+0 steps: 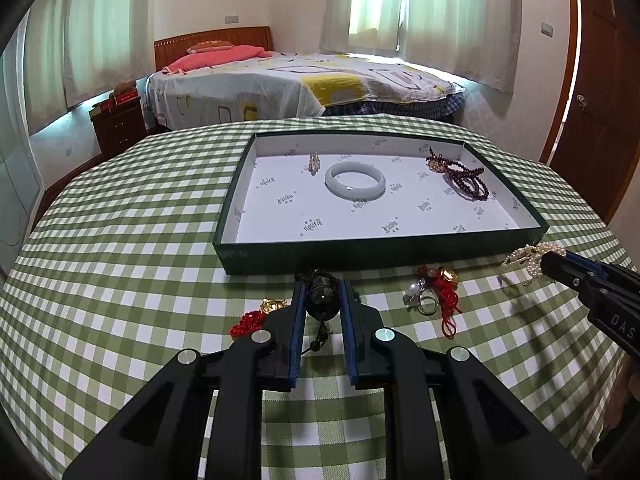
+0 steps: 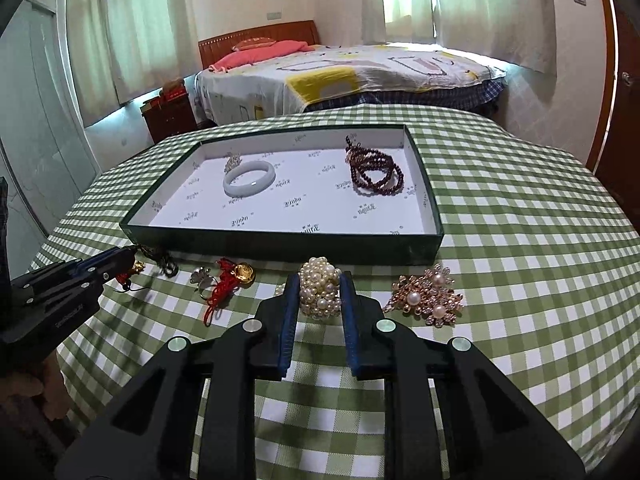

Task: Organize jewelry
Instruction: 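Lift and carry the black pendant and pearl strand into the tray, then open left tool releasing black pendant while right tool releases pearl strand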

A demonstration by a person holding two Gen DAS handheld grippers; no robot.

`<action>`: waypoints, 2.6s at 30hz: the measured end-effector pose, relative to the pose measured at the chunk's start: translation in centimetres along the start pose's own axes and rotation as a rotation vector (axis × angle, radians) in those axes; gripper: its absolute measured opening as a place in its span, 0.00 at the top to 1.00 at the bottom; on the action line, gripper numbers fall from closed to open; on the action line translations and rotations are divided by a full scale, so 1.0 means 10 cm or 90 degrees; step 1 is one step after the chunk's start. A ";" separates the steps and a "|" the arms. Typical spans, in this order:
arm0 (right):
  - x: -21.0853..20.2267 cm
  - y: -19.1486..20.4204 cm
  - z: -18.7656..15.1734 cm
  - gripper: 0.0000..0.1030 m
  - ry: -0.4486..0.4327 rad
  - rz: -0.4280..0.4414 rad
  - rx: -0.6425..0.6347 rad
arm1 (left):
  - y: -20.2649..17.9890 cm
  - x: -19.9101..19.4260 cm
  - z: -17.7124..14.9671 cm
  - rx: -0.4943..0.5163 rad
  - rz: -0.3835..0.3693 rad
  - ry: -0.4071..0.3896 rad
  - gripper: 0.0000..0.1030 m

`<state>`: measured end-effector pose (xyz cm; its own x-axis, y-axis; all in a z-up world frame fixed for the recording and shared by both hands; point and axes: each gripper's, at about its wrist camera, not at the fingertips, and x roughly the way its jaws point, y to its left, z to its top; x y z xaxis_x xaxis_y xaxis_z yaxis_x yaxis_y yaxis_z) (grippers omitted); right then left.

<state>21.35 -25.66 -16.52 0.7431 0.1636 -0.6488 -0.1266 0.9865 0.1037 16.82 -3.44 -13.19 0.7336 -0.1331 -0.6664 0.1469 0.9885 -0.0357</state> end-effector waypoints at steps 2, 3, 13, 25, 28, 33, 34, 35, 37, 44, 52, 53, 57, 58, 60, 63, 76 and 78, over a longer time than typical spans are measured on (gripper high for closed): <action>-0.04 0.00 0.02 0.80 -0.006 0.000 -0.001 | -0.01 -0.03 0.02 0.002 0.001 -0.007 0.83; -0.06 0.00 0.03 0.80 -0.010 0.001 -0.001 | -0.01 -0.05 0.02 0.003 0.001 -0.009 0.83; -0.27 0.06 0.18 0.80 -0.050 0.006 -0.007 | -0.03 -0.20 0.14 0.005 -0.006 -0.039 0.83; -0.36 0.14 0.53 0.80 -0.103 0.009 -0.025 | -0.03 -0.36 0.58 0.010 -0.007 -0.111 0.83; -0.34 0.15 0.61 0.80 -0.111 0.008 -0.031 | -0.05 -0.37 0.72 0.016 -0.004 -0.132 0.83; -0.19 0.13 0.77 0.80 -0.117 0.017 -0.023 | -0.08 -0.29 0.88 0.019 -0.002 -0.150 0.83; -0.14 0.14 0.80 0.80 -0.118 0.015 -0.025 | -0.08 -0.26 0.93 0.020 0.000 -0.154 0.83; -0.10 0.14 0.84 0.80 -0.120 0.014 -0.027 | -0.09 -0.24 0.96 0.020 0.001 -0.156 0.83; -0.02 0.15 0.89 0.80 -0.124 0.014 -0.028 | -0.09 -0.17 1.03 0.022 0.004 -0.162 0.83; 0.46 0.13 1.07 0.80 -0.111 0.012 -0.025 | -0.03 0.26 1.17 0.022 0.017 -0.142 0.83; 1.13 0.07 1.05 0.80 -0.032 0.019 -0.015 | 0.13 0.95 1.05 -0.004 0.020 -0.037 0.83; 1.19 0.07 1.03 0.80 -0.021 0.017 -0.016 | 0.15 1.02 1.03 -0.007 0.021 -0.024 0.83; 1.36 0.07 0.99 0.80 0.012 0.014 -0.013 | 0.20 1.16 0.97 -0.008 0.027 0.002 0.83; 1.40 0.07 0.98 0.80 0.023 0.014 -0.015 | 0.20 1.19 0.96 -0.009 0.026 0.009 0.83; 1.45 0.06 0.97 0.80 0.041 0.016 -0.012 | 0.19 1.23 0.94 -0.010 0.025 0.020 0.83; 1.48 0.05 0.96 0.80 0.055 0.013 -0.011 | 0.19 1.25 0.89 -0.014 0.021 0.036 0.83; 1.46 0.06 0.92 0.63 0.066 0.016 -0.008 | 0.17 1.21 0.89 -0.016 0.011 0.039 0.46; 1.41 0.04 0.92 0.63 0.062 0.017 -0.005 | 0.17 1.19 0.90 -0.016 0.009 0.037 0.44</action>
<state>37.81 -22.86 -18.68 0.6723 0.1885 -0.7158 -0.1513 0.9816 0.1164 31.71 -3.96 -14.48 0.6956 -0.1158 -0.7090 0.1197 0.9918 -0.0446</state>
